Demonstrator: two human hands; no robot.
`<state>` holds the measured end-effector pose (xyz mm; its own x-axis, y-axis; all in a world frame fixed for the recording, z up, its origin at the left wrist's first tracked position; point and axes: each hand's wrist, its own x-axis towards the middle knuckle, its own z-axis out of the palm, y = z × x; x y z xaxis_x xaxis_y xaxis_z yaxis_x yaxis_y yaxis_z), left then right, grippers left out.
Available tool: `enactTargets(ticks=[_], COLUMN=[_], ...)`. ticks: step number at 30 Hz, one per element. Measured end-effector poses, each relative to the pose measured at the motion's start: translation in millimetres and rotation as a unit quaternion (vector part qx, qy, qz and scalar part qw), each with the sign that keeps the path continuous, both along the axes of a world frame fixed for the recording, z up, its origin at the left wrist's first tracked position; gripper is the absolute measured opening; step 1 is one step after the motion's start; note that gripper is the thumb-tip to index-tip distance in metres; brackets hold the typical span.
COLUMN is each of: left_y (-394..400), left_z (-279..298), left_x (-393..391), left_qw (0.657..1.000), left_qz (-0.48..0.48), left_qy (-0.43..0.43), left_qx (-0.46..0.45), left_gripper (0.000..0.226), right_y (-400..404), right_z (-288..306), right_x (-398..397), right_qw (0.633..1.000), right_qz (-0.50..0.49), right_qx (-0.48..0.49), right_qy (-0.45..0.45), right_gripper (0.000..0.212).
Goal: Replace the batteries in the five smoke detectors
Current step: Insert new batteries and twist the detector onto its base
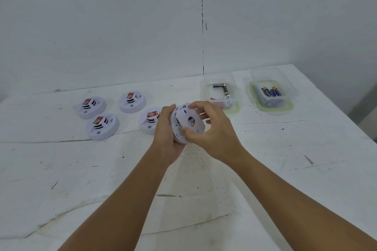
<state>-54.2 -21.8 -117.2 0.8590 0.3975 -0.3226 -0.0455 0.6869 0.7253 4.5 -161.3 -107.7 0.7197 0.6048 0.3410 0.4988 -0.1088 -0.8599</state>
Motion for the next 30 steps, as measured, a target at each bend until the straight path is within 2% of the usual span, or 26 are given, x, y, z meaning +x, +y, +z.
enactTargets(ticks=[7, 16, 26, 30], left_y=[-1, 7, 8, 8], left_z=[7, 5, 1, 5], left_x=[0, 3, 6, 8], left_qw=[1.0, 1.0, 1.0, 0.999], left_qz=[-0.002, 0.005, 0.021, 0.025], left_qy=[-0.013, 0.01, 0.022, 0.024], left_qx=[-0.012, 0.004, -0.01, 0.009], left_gripper=[0.042, 0.047, 0.051, 0.045], right_y=[3, 11, 17, 17], right_z=[-2, -7, -5, -2], right_x=[0, 6, 3, 8], right_qw=[1.0, 1.0, 0.992, 0.988], right_qz=[0.001, -0.024, -0.03, -0.037], right_qx=[0.01, 0.013, 0.04, 0.033], right_qy=[-0.008, -0.012, 0.12, 0.148], right_gripper=[0.055, 0.053, 0.051, 0.067])
